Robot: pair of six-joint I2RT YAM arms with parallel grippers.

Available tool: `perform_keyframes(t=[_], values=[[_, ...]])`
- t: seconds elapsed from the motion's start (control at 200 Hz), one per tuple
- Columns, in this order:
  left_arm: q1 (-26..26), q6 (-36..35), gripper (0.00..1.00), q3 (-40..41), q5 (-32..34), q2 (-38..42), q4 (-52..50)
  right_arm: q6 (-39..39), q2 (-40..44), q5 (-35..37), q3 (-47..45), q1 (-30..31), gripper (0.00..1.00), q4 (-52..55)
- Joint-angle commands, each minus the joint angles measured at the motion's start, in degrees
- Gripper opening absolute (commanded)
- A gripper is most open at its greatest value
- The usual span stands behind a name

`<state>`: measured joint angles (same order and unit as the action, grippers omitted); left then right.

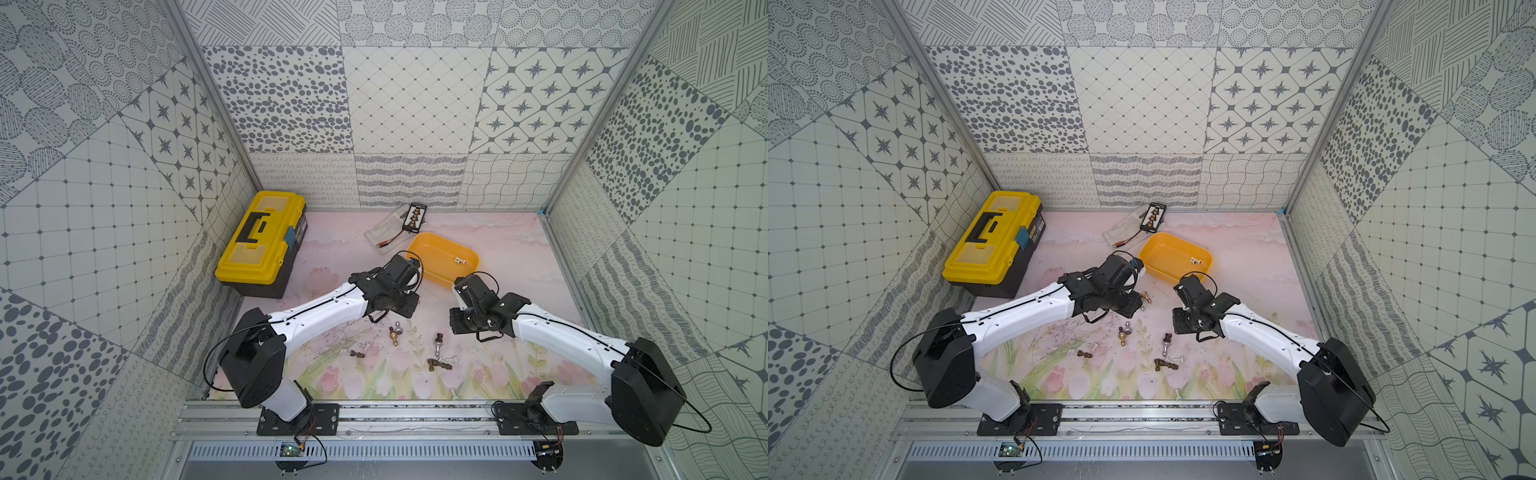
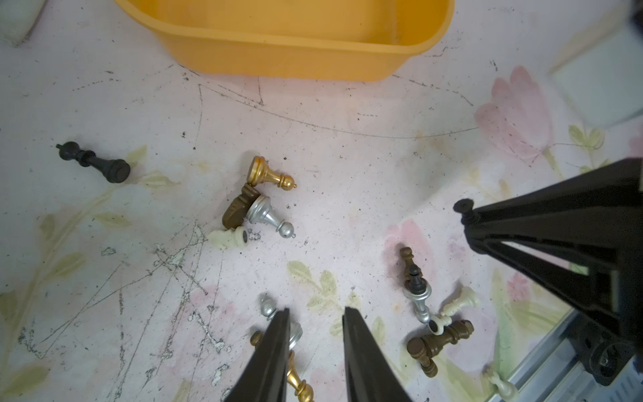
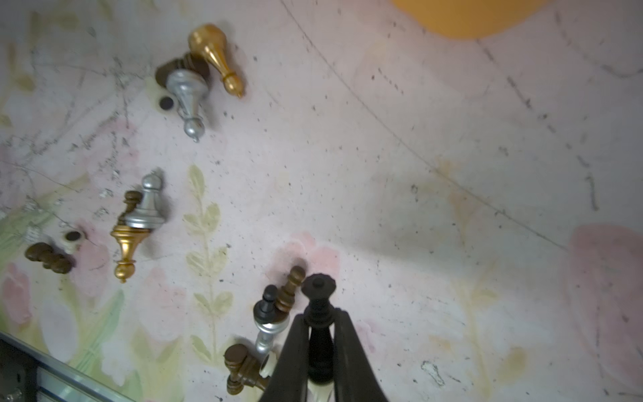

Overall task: Put the chess pieces into the storage box
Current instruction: Pick up the chess piece at the center of the board, then place the chess piece in the storage box.

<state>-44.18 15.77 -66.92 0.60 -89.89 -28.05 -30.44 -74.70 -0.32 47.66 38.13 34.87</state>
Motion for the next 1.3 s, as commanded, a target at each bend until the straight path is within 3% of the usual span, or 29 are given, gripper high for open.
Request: perform_keyframes(t=[0.0,0.34,0.545,0.87,1.09,1.295], values=[[-0.28,-2.56,0.32,0.80,0.95,0.56,3.76,0.50,0.13,1.55,2.56,-1.96,0.07,-2.37],[-0.29,-2.67,0.29,3.33,0.57,2.06,2.76,2.09,-4.20,-3.54,6.44,-8.51,0.08,-7.60],[-0.29,-2.05,0.29,5.08,1.16,4.78,0.34,7.18,-16.43,-5.30,16.98,-15.16,0.08,-9.07],[-1.14,-4.96,0.31,6.15,-2.14,6.85,-1.39,13.79,-37.86,-2.50,38.87,-17.59,0.11,-6.10],[-3.87,-8.11,0.33,7.20,-4.31,7.01,-3.11,15.36,-46.70,-1.47,47.68,-17.62,0.20,-3.55],[-10.43,-10.96,0.38,7.00,-4.39,6.61,-6.51,15.30,-41.84,-0.42,47.43,-16.89,0.36,-2.00]])
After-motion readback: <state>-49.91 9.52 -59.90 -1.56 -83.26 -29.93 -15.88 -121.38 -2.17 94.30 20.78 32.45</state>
